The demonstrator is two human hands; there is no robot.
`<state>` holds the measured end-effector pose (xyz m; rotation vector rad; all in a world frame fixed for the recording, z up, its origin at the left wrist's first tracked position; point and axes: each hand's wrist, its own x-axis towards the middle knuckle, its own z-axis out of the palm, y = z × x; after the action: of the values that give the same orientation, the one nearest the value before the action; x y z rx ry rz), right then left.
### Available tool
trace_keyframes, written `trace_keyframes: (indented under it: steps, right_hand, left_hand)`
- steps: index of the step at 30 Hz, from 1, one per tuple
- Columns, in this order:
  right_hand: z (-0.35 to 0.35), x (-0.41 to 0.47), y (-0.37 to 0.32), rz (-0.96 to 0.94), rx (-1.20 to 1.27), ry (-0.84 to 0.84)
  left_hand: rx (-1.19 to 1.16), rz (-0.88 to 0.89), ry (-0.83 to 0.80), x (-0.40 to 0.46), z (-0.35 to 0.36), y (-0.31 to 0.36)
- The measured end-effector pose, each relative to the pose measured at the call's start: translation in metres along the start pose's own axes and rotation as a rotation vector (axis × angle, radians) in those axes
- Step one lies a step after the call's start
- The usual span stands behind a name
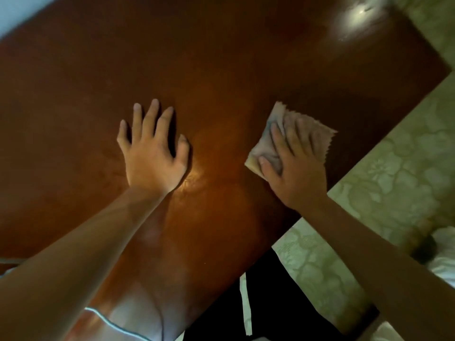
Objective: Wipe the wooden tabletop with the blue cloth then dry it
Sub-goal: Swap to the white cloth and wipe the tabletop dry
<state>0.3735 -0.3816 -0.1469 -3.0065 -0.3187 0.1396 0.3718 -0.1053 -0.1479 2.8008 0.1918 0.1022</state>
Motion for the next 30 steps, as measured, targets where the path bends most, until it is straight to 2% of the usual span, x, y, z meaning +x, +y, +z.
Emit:
trace_keyframes:
  steps: [3,6,8,9,13,15,17,19,22,23,27,29,30]
  right_hand:
    - [0.011,-0.026,-0.03,0.018,0.023,0.019]
    - [0.022,-0.07,-0.058,-0.197,0.104,0.024]
    - [0.016,-0.067,-0.036,-0.319,0.085,0.007]
    - [0.012,-0.056,-0.016,-0.311,0.061,0.005]
    - [-0.013,-0.009,0.064,0.105,0.091,0.032]
    - [-0.01,-0.013,0.06,0.155,0.105,0.068]
    - [0.002,-0.034,0.024,0.065,0.111,0.068]
    - [0.013,-0.061,-0.007,-0.115,0.092,0.042]
    - [0.011,-0.054,0.015,-0.296,0.07,0.027]
    - [0.007,-0.04,0.031,-0.267,0.083,0.044]
    - [-0.013,0.031,0.083,0.125,0.028,0.085]
    - [-0.01,0.038,0.07,0.2,0.036,0.079]
    - [-0.006,0.031,0.055,0.171,0.037,0.08]
  left_hand:
    - [-0.003,0.002,-0.01,0.001,-0.002,0.004]
    - [0.022,0.069,-0.032,0.002,-0.003,0.01]
    - [0.013,0.132,-0.065,0.006,-0.002,0.024]
    - [0.003,0.167,-0.082,0.008,0.0,0.033]
    - [-0.04,0.252,-0.141,0.013,0.011,0.073]
    - [-0.017,0.254,-0.174,0.013,0.019,0.083]
    - [0.028,0.254,-0.172,0.011,0.026,0.084]
    - [0.052,0.263,-0.154,0.011,0.03,0.082]
    - [0.061,0.27,-0.137,0.011,0.032,0.081]
    - [0.06,0.271,-0.133,0.011,0.032,0.081]
    - [0.052,0.275,-0.107,0.01,0.032,0.082]
    - [0.052,0.273,-0.107,0.01,0.032,0.082]
    - [0.052,0.272,-0.109,0.011,0.032,0.082]
